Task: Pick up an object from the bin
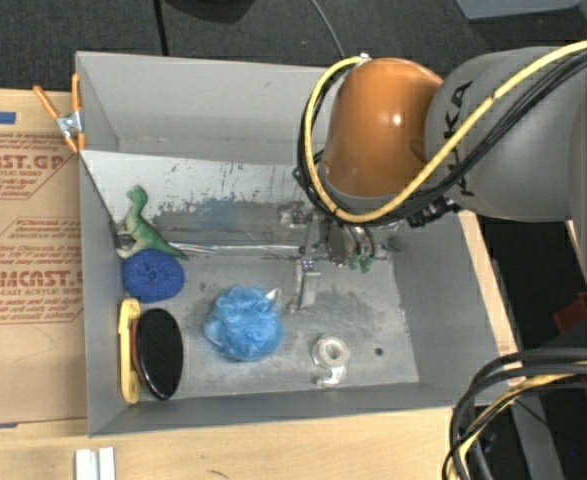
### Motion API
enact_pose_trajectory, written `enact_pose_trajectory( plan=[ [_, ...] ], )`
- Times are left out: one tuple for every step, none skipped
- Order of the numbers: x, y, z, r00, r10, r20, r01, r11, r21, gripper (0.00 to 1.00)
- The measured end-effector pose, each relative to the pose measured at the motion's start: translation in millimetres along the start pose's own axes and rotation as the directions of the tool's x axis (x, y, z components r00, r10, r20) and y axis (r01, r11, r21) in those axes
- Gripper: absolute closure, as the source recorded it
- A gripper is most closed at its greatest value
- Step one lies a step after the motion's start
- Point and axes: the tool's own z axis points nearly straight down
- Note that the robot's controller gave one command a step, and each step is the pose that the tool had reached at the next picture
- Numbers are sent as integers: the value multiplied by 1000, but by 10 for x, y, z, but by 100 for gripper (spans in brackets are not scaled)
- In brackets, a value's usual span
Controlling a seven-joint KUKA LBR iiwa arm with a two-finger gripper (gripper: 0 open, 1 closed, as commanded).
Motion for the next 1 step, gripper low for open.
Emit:
enact_pose_trajectory(
  plan=[
    [-2,-1,-29,1000,1,3,-1,1000,0,0]
  ],
)
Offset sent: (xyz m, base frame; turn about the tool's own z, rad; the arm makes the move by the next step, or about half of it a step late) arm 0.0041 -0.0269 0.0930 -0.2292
